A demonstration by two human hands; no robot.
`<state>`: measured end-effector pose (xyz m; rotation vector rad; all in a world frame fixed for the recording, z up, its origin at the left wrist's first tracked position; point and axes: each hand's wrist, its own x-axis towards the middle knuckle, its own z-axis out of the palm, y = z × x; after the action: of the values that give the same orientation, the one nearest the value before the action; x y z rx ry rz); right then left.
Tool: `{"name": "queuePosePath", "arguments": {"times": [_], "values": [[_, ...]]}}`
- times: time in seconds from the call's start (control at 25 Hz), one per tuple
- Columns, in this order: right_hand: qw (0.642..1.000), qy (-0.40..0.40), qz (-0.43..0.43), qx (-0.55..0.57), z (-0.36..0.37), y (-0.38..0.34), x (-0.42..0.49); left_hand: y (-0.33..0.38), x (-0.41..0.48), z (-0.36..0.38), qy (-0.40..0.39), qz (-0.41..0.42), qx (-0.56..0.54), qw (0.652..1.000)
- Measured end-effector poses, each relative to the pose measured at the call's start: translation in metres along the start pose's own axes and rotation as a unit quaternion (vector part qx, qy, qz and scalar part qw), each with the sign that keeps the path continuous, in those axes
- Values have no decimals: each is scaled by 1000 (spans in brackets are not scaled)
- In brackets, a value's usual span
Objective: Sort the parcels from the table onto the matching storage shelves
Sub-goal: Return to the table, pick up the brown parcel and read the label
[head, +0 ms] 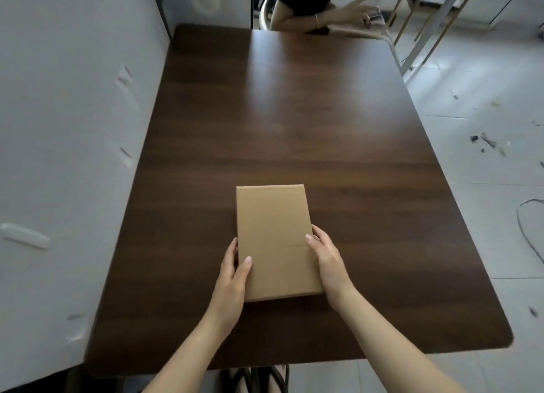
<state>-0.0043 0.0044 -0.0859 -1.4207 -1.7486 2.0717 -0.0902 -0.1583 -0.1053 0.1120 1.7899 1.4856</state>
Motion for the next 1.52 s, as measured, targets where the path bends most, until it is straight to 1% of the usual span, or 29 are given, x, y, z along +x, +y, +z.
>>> {"name": "queuePosePath", "arguments": {"times": [0.08,0.24,0.36,0.52,0.64,0.76,0.92,1.04,1.16,1.36,1.44,1.52], "values": [[998,-20,-7,53,1,-2,-1,-1,0,4,-4,3,-3,1000],[995,-56,-38,75,1,-12,-10,17,-6,5,-3,13,18,1000],[986,-67,-105,108,-2,-54,-20,64,-9,6,-4,82,12,997],[966,-67,-204,142,-9,-140,-37,153,-11,10,8,205,0,979],[948,-54,-287,127,-17,-215,-64,230,-28,13,-10,293,-13,956],[921,-36,-373,108,-25,-281,-96,302,-59,18,-28,372,-27,927],[886,-36,-443,130,-34,-345,-137,372,-94,28,-23,469,-28,882],[860,-34,-487,150,-40,-377,-168,409,-119,31,-30,526,-21,850],[836,-44,-525,155,-44,-401,-190,436,-136,29,-38,558,-23,829],[815,-51,-552,167,-42,-422,-206,460,-152,24,-57,589,-26,806],[815,-55,-550,174,-39,-423,-207,461,-152,21,-51,590,-27,805],[822,-56,-535,186,-36,-421,-205,457,-150,18,-45,592,-24,804]]}}
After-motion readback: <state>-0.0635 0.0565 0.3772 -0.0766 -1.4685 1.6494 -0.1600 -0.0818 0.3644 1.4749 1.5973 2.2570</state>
